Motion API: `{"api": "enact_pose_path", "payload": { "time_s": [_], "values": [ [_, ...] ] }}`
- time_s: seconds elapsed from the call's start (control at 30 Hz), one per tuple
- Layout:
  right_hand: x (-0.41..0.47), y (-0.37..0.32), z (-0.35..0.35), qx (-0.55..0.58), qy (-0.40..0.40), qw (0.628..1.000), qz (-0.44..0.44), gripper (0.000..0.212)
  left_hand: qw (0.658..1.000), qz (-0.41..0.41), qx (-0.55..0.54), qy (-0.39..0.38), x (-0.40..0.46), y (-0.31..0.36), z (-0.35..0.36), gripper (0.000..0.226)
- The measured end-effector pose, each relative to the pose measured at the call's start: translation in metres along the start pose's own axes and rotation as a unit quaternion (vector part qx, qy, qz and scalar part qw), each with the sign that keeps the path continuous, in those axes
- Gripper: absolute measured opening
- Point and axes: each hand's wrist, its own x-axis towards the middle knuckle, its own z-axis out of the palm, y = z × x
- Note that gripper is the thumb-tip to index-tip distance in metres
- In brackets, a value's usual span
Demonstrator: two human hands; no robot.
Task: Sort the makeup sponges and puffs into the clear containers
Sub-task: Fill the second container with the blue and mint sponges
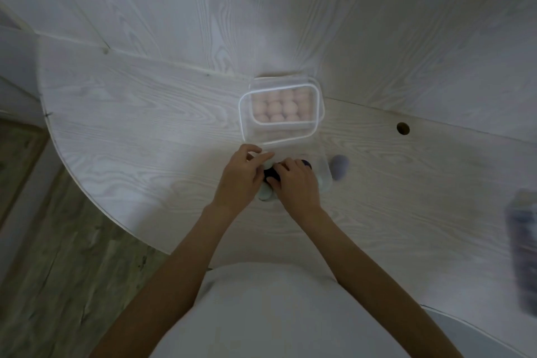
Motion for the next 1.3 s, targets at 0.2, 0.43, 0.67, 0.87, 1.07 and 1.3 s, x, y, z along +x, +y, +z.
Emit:
{"api": "enact_pose_path", "payload": {
  "time_s": [0.2,0.43,0.67,0.87,1.07,1.3],
  "values": [
    [-0.006,0.003,0.002,-0.007,0.021,1.0,-0.021,0.013,0.999,-0.005,0.036,0.007,0.018,0.008,0.004,0.018],
    [-0.003,0.005,0.003,0.004,0.001,1.0,-0.017,0.013,0.994,0.012,0.094,-0.056,0.033,0.007,0.016,0.004],
    [0.01,0.011,-0.014,0.107,0.019,0.993,0.046,0.007,0.986,0.014,0.159,-0.056,0.022,0.007,0.008,0.026],
    [0.031,0.008,-0.015,0.027,-0.034,0.999,0.024,0.027,0.969,-0.008,0.245,-0.039,0.001,0.012,0.008,0.018],
    [0.04,0.007,-0.01,-0.072,0.074,0.988,-0.115,0.03,0.968,-0.013,0.235,-0.08,0.002,0.014,0.01,0.008],
    [0.049,-0.001,-0.008,-0.131,0.059,0.987,-0.076,0.039,0.975,0.01,0.214,-0.059,-0.001,0.005,0.007,0.007]
  ]
}}
